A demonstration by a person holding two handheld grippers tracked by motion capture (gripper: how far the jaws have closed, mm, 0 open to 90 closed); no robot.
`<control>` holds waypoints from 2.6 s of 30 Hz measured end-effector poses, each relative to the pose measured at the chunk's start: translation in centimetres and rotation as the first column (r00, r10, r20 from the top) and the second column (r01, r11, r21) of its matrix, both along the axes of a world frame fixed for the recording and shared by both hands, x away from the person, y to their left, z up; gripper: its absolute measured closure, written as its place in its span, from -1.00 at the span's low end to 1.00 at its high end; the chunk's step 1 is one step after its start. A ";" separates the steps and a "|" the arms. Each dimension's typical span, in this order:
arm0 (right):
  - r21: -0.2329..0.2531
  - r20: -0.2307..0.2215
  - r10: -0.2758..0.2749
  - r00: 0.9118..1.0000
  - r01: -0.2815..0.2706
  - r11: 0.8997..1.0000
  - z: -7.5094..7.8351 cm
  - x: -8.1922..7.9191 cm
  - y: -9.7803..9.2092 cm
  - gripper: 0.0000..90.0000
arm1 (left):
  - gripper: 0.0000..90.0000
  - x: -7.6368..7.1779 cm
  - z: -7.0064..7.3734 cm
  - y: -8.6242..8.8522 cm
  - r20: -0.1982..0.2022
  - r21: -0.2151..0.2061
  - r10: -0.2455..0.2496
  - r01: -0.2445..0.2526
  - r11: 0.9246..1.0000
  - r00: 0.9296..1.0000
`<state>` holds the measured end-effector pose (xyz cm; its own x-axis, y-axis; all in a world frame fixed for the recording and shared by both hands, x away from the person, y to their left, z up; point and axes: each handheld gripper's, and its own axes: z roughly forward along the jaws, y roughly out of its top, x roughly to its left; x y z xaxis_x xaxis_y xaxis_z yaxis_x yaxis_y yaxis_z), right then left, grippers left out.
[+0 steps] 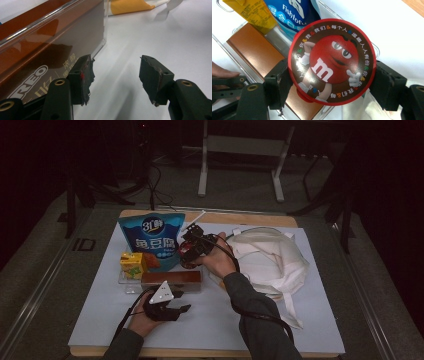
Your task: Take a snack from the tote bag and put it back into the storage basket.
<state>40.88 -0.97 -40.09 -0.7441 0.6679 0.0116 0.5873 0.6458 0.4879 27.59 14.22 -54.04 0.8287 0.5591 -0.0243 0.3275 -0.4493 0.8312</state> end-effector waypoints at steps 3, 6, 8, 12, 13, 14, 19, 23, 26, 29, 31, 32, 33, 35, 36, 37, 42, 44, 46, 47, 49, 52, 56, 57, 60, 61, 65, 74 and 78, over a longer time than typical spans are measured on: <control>0.003 0.001 -0.001 1.000 0.001 1.000 -0.1 0.1 0.0 -0.42 | -0.03 0.0 0.0 0.0 -0.001 0.000 0.000 0.000 1.000 1.000; 0.003 -0.002 -0.003 1.000 0.003 1.000 -0.3 0.1 0.0 -0.42 | -0.03 0.0 0.0 0.0 -0.001 0.000 0.000 0.000 1.000 1.000; 0.003 -0.002 -0.002 1.000 0.002 1.000 -0.4 0.2 0.0 -0.42 | -0.03 0.0 0.0 0.0 -0.001 -0.001 0.000 0.000 1.000 1.000; 0.001 -0.002 0.000 1.000 0.000 1.000 -0.4 0.2 0.1 -0.42 | -0.03 0.0 0.0 0.0 -0.003 -0.002 0.002 -0.002 1.000 1.000; 0.000 -0.002 0.000 1.000 0.000 1.000 -0.5 0.3 0.2 -0.42 | -0.03 0.0 0.0 0.0 -0.002 -0.002 0.002 -0.002 1.000 1.000; 0.001 -0.002 0.001 1.000 -0.001 1.000 -0.5 0.3 0.2 -0.42 | -0.03 0.0 0.0 0.0 -0.002 -0.001 0.001 -0.001 1.000 1.000; 0.001 -0.001 0.002 1.000 -0.002 1.000 -0.7 0.3 0.2 -0.42 | -0.03 0.0 0.0 0.0 -0.001 0.000 0.000 0.000 1.000 1.000; 0.000 -0.003 -0.002 1.000 0.002 1.000 -0.8 0.4 0.1 -0.42 | -0.03 0.0 0.0 0.0 0.000 0.001 -0.001 0.001 1.000 1.000; -0.003 -0.003 -0.007 1.000 0.007 1.000 -0.9 0.4 0.0 -0.42 | -0.03 0.0 0.0 0.0 0.001 0.000 0.000 0.000 1.000 1.000; -0.003 -0.004 -0.011 1.000 0.011 1.000 -1.1 0.5 -0.1 -0.42 | -0.03 0.0 0.0 0.0 0.001 0.000 0.000 0.000 1.000 1.000; -0.006 -0.004 -0.015 1.000 0.015 1.000 -1.2 0.5 -0.1 -0.42 | -0.03 0.0 0.0 0.0 0.002 0.001 0.000 0.000 1.000 1.000; -0.007 -0.003 -0.016 1.000 0.016 1.000 -1.2 0.5 -0.1 -0.42 | -0.03 0.0 0.0 0.0 0.002 0.001 0.000 0.000 1.000 1.000; -0.007 -0.004 -0.016 1.000 0.016 1.000 -1.3 0.5 -0.1 -0.42 | -0.03 0.0 0.0 0.0 0.003 0.001 0.000 0.000 1.000 1.000; -0.006 -0.005 -0.017 1.000 0.017 1.000 -1.3 0.5 -0.1 -0.42 | -0.03 0.0 0.0 0.0 0.002 0.001 0.000 0.000 1.000 1.000; -0.008 -0.005 -0.019 1.000 0.019 1.000 -1.4 0.5 -0.1 -0.42 | -0.03 0.0 0.0 0.0 0.003 0.001 0.000 0.000 1.000 1.000; -0.008 -0.005 -0.021 1.000 0.021 1.000 -1.4 0.5 0.0 -0.42 | -0.03 0.0 0.0 0.0 0.002 0.001 0.000 0.000 1.000 1.000; -0.022 -0.001 -0.028 1.000 0.028 0.999 -1.5 0.5 0.1 -0.42 | -0.03 0.0 0.0 0.0 0.002 0.001 0.000 0.000 1.000 1.000; -0.020 -0.002 -0.030 1.000 0.030 0.999 -1.5 0.4 0.1 -0.42 | -0.03 0.0 0.0 0.0 0.003 0.002 0.000 0.000 1.000 1.000; -0.025 -0.001 -0.033 0.999 0.033 0.999 -1.6 0.4 0.2 -0.42 | -0.03 0.0 0.0 0.0 0.003 0.002 0.000 0.000 1.000 1.000; -0.024 0.000 -0.034 0.999 0.034 0.999 -1.7 0.4 0.2 -0.42 | -0.03 0.0 0.0 0.0 0.003 0.002 0.000 0.000 1.000 1.000; -0.024 0.000 -0.036 0.999 0.036 0.999 -1.7 0.4 0.2 -0.42 | -0.03 0.0 0.0 0.0 0.003 0.002 0.000 0.000 1.000 1.000; -0.020 -0.001 -0.040 0.999 0.040 0.999 -1.9 0.5 0.3 -0.42 | -0.03 0.0 0.0 0.0 0.002 0.002 0.000 0.000 1.000 1.000; -0.024 -0.006 -0.034 0.999 0.034 0.999 -2.1 0.4 0.5 -0.42 | -0.03 0.0 0.0 0.0 0.002 0.002 -0.001 0.001 1.000 1.000; -0.022 -0.009 -0.033 0.999 0.032 0.999 -2.1 0.4 0.6 -0.42 | -0.03 0.0 0.0 0.0 0.003 0.002 0.000 0.000 1.000 1.000; -0.026 -0.010 -0.034 0.999 0.033 0.999 -2.1 0.4 0.6 -0.42 | -0.03 0.0 0.0 0.0 0.002 0.002 0.000 0.000 1.000 1.000; -0.028 -0.010 -0.031 0.999 0.031 0.999 -2.1 0.4 0.6 -0.42 | -0.03 0.0 0.0 0.0 0.002 0.002 -0.001 0.001 1.000 1.000; -0.044 -0.017 -0.028 0.999 0.028 0.999 -2.2 0.3 0.6 -0.43 | -0.04 0.0 0.0 0.0 0.001 0.001 -0.001 0.001 1.000 1.000; -0.044 -0.035 -0.032 0.999 0.030 0.999 -2.3 0.4 0.6 -0.43 | -0.04 0.0 0.0 0.0 0.001 0.001 -0.001 0.001 1.000 1.000; -0.052 -0.038 -0.021 0.999 0.019 0.998 -2.4 0.4 0.7 -0.43 | -0.04 0.0 0.0 0.0 0.001 0.001 0.000 0.000 1.000 1.000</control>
